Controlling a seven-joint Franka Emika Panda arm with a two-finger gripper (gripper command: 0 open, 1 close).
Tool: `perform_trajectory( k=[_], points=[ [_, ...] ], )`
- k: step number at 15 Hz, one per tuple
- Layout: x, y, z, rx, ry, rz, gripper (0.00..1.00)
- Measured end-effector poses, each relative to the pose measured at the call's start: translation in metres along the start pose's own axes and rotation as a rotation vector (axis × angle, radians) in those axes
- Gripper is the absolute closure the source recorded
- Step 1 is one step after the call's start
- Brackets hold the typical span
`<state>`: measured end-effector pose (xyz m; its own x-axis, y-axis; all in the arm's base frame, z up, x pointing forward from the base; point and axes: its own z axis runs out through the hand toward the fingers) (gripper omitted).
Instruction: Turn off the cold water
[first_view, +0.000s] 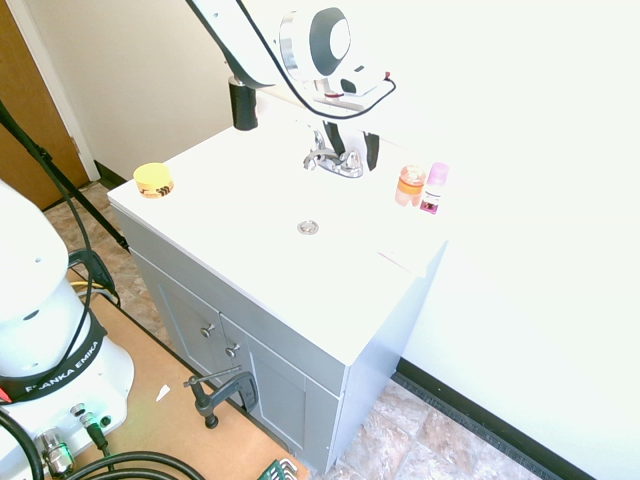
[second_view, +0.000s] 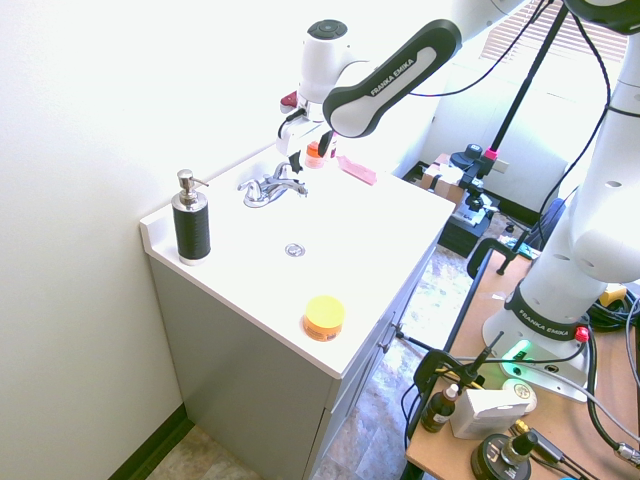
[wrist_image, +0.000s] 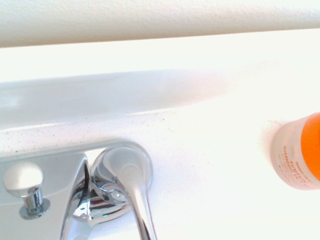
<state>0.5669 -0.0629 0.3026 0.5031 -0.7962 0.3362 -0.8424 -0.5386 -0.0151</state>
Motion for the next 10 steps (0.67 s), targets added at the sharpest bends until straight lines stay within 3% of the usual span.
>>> perform_trajectory(
  k=[10],
  points=[
    [0.021,0.011,0.004,-0.017,0.023,0.037,0.0]
  ],
)
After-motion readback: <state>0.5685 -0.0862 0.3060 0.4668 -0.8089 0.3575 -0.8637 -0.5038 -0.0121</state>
